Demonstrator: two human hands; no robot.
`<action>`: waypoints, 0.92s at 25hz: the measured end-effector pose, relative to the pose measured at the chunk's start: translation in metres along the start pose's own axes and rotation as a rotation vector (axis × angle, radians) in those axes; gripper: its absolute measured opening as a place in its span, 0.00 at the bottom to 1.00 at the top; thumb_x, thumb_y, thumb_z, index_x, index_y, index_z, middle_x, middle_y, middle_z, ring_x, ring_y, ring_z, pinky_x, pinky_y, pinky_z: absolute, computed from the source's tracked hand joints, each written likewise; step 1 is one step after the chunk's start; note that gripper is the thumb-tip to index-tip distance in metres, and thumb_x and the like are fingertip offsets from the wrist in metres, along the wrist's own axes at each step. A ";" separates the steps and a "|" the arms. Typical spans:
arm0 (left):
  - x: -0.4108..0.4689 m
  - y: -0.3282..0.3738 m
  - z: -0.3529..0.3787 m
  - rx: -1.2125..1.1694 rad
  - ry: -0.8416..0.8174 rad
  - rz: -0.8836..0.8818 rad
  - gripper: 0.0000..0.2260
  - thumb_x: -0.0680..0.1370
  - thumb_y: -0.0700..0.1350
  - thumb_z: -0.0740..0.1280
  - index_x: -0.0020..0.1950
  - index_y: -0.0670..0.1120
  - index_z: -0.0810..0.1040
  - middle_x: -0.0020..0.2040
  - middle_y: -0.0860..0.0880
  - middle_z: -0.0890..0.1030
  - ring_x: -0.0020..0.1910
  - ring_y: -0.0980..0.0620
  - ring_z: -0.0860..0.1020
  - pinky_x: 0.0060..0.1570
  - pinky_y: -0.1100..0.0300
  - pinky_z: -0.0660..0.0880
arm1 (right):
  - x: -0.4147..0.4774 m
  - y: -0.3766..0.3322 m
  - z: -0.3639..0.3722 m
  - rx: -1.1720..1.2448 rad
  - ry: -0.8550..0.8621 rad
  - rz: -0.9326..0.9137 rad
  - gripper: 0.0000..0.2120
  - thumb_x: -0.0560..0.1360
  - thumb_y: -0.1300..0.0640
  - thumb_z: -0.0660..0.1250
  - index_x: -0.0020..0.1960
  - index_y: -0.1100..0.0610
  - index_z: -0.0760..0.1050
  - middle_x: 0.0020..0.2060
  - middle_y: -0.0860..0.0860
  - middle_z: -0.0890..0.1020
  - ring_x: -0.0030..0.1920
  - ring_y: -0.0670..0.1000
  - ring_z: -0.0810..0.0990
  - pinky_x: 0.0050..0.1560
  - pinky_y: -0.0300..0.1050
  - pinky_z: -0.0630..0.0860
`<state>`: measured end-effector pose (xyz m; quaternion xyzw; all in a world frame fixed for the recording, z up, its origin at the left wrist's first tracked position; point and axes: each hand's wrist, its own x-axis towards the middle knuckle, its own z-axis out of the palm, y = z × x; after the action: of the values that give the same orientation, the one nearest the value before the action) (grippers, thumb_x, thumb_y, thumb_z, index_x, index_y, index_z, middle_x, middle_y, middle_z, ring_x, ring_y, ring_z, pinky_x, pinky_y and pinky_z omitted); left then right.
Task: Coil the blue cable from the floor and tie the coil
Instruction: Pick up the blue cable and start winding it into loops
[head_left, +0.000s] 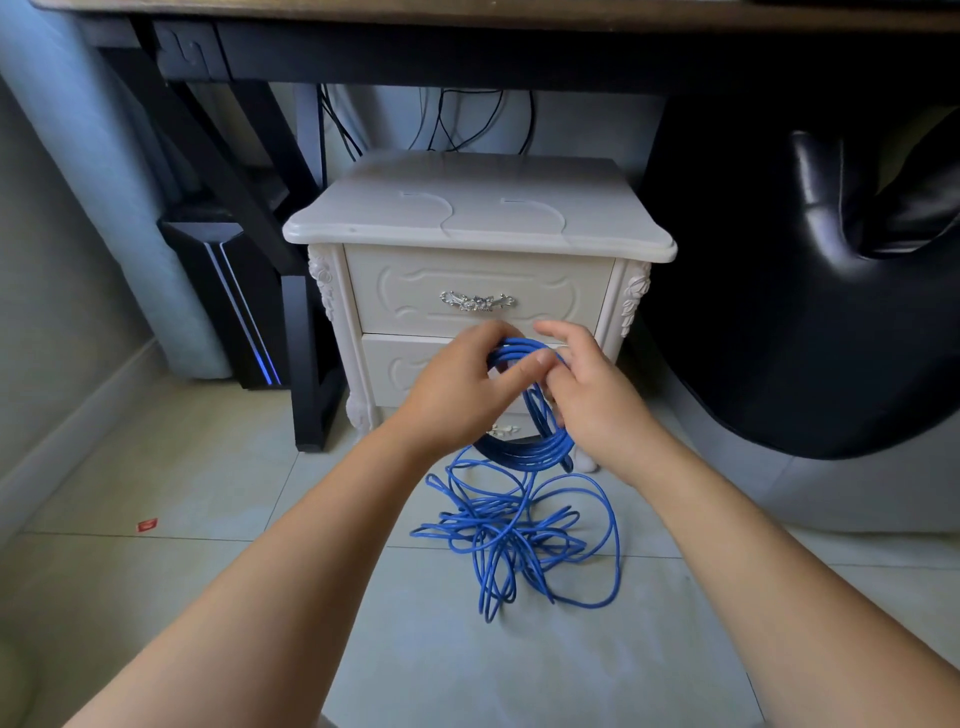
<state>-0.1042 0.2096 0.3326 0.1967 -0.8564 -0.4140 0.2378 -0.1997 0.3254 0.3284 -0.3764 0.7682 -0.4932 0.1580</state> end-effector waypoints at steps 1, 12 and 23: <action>-0.001 0.001 0.000 0.050 -0.026 0.020 0.14 0.78 0.58 0.66 0.48 0.47 0.75 0.36 0.52 0.71 0.30 0.55 0.74 0.31 0.57 0.76 | 0.000 -0.001 -0.002 -0.050 -0.026 -0.019 0.18 0.82 0.55 0.54 0.70 0.41 0.64 0.43 0.45 0.75 0.35 0.40 0.70 0.44 0.42 0.68; -0.003 -0.004 0.002 -0.274 -0.135 -0.112 0.18 0.82 0.54 0.59 0.41 0.42 0.77 0.31 0.55 0.71 0.27 0.56 0.64 0.29 0.61 0.63 | -0.003 -0.006 -0.001 0.005 -0.116 -0.050 0.27 0.83 0.58 0.56 0.76 0.38 0.52 0.37 0.49 0.77 0.33 0.49 0.71 0.40 0.47 0.72; 0.001 -0.002 0.002 -0.598 0.184 -0.271 0.18 0.82 0.55 0.59 0.38 0.45 0.72 0.27 0.54 0.67 0.24 0.56 0.62 0.24 0.64 0.61 | -0.006 0.008 -0.017 0.711 -0.295 0.196 0.09 0.80 0.59 0.60 0.54 0.62 0.76 0.35 0.53 0.80 0.44 0.54 0.82 0.50 0.43 0.79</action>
<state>-0.1053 0.2088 0.3302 0.2669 -0.6380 -0.6552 0.3039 -0.2098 0.3424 0.3287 -0.2902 0.5509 -0.6515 0.4334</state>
